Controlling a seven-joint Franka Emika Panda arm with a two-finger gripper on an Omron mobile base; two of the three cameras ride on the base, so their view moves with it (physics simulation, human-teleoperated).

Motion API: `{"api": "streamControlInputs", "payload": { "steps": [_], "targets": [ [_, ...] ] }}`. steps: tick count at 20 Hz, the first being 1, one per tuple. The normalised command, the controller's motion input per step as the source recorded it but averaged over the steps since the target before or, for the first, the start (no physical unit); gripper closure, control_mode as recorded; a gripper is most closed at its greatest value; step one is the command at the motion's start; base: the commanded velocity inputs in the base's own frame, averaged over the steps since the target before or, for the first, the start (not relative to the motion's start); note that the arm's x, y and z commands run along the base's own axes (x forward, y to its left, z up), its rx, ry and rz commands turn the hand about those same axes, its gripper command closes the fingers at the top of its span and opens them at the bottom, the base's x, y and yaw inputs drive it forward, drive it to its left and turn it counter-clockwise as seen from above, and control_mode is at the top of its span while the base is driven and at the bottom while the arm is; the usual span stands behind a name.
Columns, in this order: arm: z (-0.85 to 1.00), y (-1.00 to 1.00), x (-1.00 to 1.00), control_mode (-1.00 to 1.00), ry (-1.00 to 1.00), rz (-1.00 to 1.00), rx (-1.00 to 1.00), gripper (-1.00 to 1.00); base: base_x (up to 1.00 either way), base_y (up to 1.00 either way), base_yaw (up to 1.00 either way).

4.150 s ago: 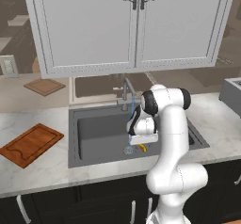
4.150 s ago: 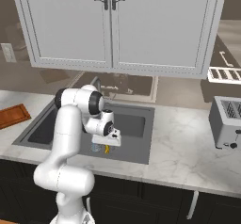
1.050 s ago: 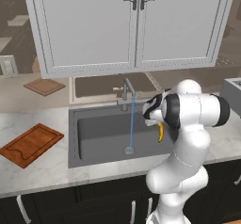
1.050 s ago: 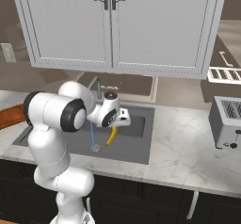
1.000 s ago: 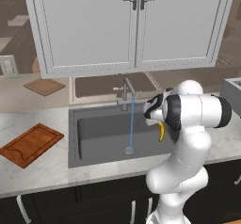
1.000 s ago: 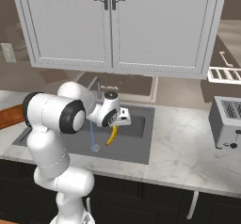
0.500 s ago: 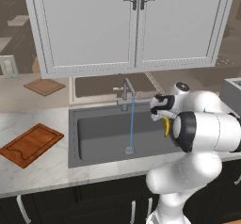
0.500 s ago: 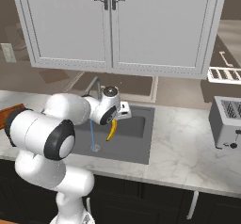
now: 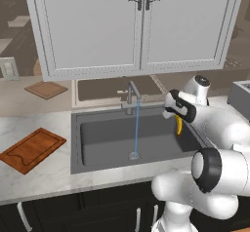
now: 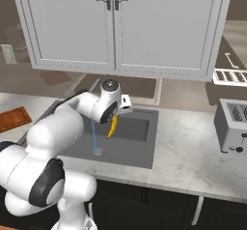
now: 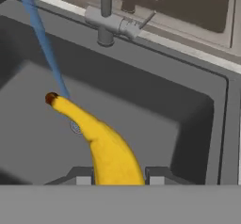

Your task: Pick the banana from the sink and place it on the cutting board to airdry. Then turn off the sink faucet.

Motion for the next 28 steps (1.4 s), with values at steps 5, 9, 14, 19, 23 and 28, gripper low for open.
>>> {"api": "streamControlInputs", "payload": {
  "steps": [5, 9, 14, 19, 23, 28],
  "targets": [
    [0.55, 0.00, -0.55, -1.00, -0.09, 0.05, 0.00, 1.00, 0.00, 0.00, 0.00],
    [0.39, 0.03, -0.65, -1.00, -0.12, 0.04, 0.00, 1.00, 0.00, 0.00, 0.00],
    [0.08, 0.46, -0.57, -1.00, -0.17, 0.01, -0.15, 1.00, 0.00, 0.00, 0.00],
    [0.45, 0.33, -0.45, -1.00, -0.16, 0.00, -0.03, 1.00, 0.00, 0.00, 0.00],
    [0.57, 0.34, -0.31, -1.00, -0.01, 0.03, 0.00, 1.00, 0.00, 0.00, 0.00],
    [0.51, 0.30, -0.38, -1.00, -0.02, 0.05, 0.00, 1.00, 0.00, 0.00, 0.00]
  ]
}}
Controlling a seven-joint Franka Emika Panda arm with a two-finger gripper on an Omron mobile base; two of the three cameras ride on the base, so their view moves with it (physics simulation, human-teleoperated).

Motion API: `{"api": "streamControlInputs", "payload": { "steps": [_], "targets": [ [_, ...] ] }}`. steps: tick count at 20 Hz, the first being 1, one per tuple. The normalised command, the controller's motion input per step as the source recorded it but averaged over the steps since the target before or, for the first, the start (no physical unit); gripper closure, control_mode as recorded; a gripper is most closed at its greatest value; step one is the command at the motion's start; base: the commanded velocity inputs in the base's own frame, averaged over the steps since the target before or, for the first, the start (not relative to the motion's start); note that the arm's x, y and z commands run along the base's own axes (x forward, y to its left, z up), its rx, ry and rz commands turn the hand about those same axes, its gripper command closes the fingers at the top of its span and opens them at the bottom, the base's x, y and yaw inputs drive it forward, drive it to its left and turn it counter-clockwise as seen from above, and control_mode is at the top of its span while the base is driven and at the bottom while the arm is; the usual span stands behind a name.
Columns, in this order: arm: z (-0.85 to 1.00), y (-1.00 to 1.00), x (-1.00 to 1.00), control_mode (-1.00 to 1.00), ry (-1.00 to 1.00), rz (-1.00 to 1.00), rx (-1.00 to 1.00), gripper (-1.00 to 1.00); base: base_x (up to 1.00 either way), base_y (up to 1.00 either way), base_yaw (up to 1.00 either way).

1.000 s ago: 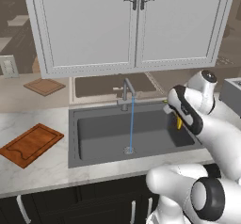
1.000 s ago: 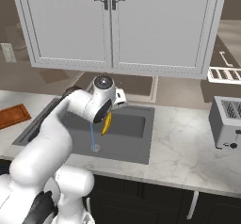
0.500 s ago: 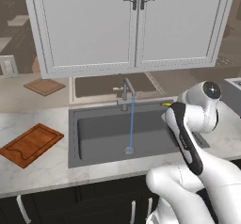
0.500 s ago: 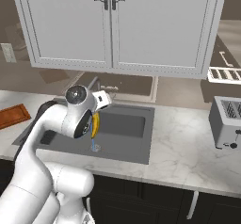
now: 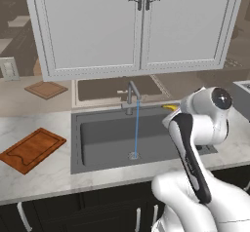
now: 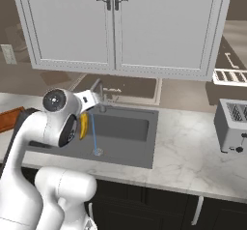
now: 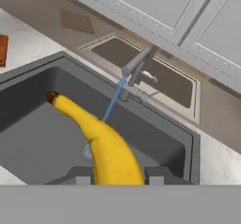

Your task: Pick the banana from the sink and place it on the cutting board to airdry. Then turn off the sink faucet.

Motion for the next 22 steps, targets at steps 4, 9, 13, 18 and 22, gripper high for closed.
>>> {"api": "streamControlInputs", "payload": {
  "steps": [4, 9, 13, 18, 22],
  "targets": [
    [0.52, 0.29, -0.31, -1.00, 0.02, 0.07, 0.00, 1.00, 0.00, 0.00, 0.00],
    [0.24, 0.33, -0.40, -1.00, 0.01, 0.03, 0.00, 1.00, 0.00, 0.00, 0.00],
    [-0.09, 0.33, -0.42, -1.00, -0.04, 0.00, 0.00, 1.00, 0.00, 0.00, 0.00],
    [-0.03, 0.34, -0.26, -1.00, -0.03, -0.03, 0.00, 1.00, 0.00, 0.00, 0.00],
    [0.00, 0.38, -0.30, -1.00, 0.00, -0.08, 0.01, 1.00, 0.00, 0.00, 0.00]
  ]
}}
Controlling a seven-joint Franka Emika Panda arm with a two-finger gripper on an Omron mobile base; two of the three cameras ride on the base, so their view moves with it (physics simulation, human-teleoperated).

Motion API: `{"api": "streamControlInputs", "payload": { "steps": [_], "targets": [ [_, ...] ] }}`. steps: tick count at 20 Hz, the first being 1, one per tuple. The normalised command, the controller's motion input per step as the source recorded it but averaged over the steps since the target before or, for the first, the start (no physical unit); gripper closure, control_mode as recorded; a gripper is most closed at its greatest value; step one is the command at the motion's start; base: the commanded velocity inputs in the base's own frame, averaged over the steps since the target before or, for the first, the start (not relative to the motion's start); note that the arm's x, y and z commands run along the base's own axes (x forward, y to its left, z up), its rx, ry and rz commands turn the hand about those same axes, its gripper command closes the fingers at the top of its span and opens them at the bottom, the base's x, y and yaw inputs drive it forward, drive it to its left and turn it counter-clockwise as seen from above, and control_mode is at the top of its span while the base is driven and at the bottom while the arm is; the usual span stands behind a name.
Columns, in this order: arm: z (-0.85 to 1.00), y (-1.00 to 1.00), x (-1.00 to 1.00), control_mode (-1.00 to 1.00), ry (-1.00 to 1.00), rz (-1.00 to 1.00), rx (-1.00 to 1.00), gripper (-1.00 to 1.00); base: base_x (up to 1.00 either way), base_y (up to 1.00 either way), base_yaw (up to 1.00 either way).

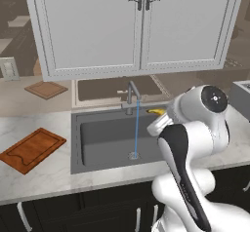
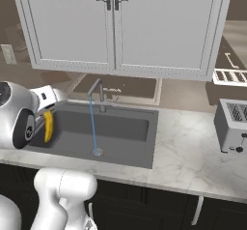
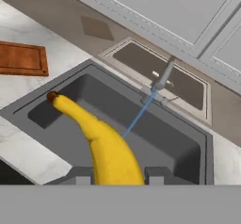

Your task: Pick the banana from the sink and place it on the cutting board to airdry. Then turn off the sink faucet.

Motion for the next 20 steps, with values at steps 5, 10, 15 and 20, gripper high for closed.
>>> {"api": "streamControlInputs", "payload": {
  "steps": [5, 10, 15, 20],
  "targets": [
    [0.00, 0.37, -0.27, -1.00, 0.00, -0.04, 0.00, 1.00, 0.00, 0.00, 0.00],
    [-0.12, 0.29, -0.23, -1.00, 0.00, 0.00, 0.01, 1.00, 0.00, 0.00, 0.00],
    [-0.34, 0.07, -0.26, -1.00, 0.00, -0.03, 0.08, 1.00, 0.00, 0.00, 0.00],
    [-0.24, 0.13, -0.20, -1.00, 0.04, -0.05, 0.12, 1.00, 0.00, 0.00, 0.00]
  ]
}}
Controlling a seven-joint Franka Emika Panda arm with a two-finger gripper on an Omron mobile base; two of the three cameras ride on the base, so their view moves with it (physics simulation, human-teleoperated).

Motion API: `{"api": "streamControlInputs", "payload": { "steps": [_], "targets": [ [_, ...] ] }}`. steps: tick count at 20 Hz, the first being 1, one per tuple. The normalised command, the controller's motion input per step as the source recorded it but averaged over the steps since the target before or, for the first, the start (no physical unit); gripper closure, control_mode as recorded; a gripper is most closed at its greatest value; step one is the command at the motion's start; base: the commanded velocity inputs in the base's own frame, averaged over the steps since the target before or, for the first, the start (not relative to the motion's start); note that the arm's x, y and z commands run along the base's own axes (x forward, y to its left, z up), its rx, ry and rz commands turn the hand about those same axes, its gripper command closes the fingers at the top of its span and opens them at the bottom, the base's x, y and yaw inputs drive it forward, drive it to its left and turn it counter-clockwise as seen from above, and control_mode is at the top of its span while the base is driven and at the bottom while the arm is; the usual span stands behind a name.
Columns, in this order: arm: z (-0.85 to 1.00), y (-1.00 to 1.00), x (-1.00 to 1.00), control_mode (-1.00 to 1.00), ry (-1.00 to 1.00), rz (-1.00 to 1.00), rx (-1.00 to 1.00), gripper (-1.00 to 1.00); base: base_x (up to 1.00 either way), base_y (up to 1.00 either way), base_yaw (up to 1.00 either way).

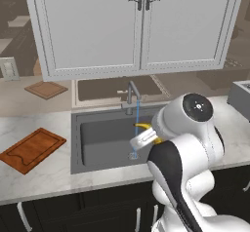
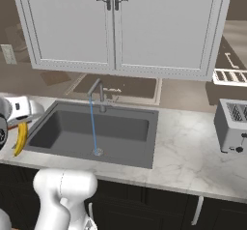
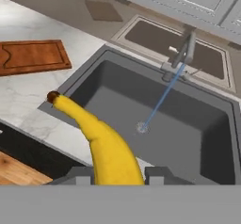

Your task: Pick the banana from the sink and place it on the cutting board to airdry. Then turn off the sink faucet.

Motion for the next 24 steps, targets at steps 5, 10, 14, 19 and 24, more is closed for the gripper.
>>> {"api": "streamControlInputs", "payload": {
  "steps": [5, 10, 14, 19, 24],
  "targets": [
    [-0.19, 0.28, -0.12, -1.00, 0.03, -0.02, 0.04, 1.00, 0.00, 0.00, 0.00],
    [-0.29, 0.47, 0.00, -1.00, -0.01, 0.00, -0.01, 1.00, 0.00, 0.00, 0.00],
    [-0.24, 0.41, 0.00, -1.00, -0.03, 0.00, 0.00, 1.00, 0.00, 0.00, 0.00],
    [-0.18, 0.34, 0.00, -1.00, -0.13, 0.01, 0.00, 1.00, 0.00, 0.00, 0.00],
    [-0.04, 0.32, 0.12, -1.00, -0.02, 0.02, 0.00, 1.00, 0.00, 0.00, 0.00]
  ]
}}
